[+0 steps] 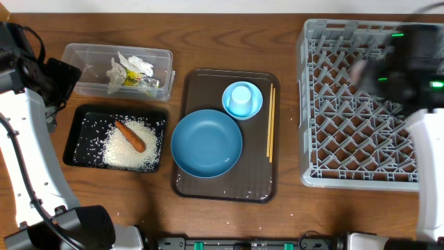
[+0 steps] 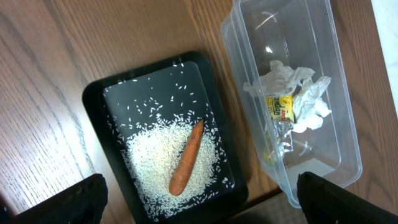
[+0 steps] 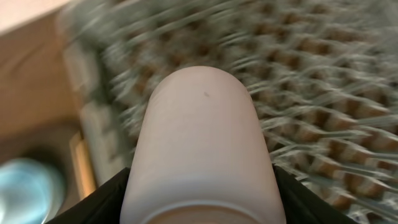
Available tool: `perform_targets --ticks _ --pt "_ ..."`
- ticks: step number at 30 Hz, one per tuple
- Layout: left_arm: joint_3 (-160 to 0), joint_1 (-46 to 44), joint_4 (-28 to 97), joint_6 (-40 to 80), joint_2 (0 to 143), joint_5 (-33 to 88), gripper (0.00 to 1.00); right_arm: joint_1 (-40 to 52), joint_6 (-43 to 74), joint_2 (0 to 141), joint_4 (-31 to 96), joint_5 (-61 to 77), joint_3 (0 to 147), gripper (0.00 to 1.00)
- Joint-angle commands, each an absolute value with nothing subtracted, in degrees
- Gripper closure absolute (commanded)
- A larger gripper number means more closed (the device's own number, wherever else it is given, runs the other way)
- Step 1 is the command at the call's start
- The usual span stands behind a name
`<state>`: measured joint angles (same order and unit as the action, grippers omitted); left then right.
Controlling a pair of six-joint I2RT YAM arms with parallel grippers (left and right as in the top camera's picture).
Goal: Sort waste into correct bins and load items into the dishwasher rack
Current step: 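Carry the white cup into the dish rack and release it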
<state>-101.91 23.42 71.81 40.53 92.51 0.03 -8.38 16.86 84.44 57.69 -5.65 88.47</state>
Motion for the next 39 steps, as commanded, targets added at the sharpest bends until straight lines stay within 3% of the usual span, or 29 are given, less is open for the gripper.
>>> perform_targets --ticks 1,7,12,20,23,27,34,39 --pt "-102.1 23.6 72.0 41.0 92.7 -0.5 0.01 -16.9 18.3 84.6 56.3 -6.6 89.3 0.41" --pt "-102.1 23.6 72.0 41.0 92.7 -0.5 0.01 -29.1 19.7 87.3 55.1 -2.9 89.3 0.39" --pt "-102.1 23.6 72.0 41.0 92.7 -0.5 0.01 -32.2 19.7 90.4 55.9 -1.9 89.2 0.37" --pt "-102.1 23.6 72.0 41.0 92.7 -0.5 0.01 -32.6 19.7 94.5 56.1 -1.9 89.2 0.31" --pt "-102.1 23.6 72.0 41.0 92.7 -0.5 0.01 -32.6 19.7 94.9 56.4 -1.9 89.2 0.15" --pt "-102.1 23.6 72.0 41.0 92.7 -0.5 0.01 -32.6 19.7 94.9 56.6 -1.8 89.2 0.03" --pt "-102.1 23.6 72.0 41.0 92.7 -0.5 0.01 -32.4 19.4 94.2 58.7 6.2 89.2 0.02" --pt "-102.1 23.6 72.0 41.0 92.7 -0.5 0.01 -29.3 13.8 92.8 60.2 20.1 89.2 0.03"
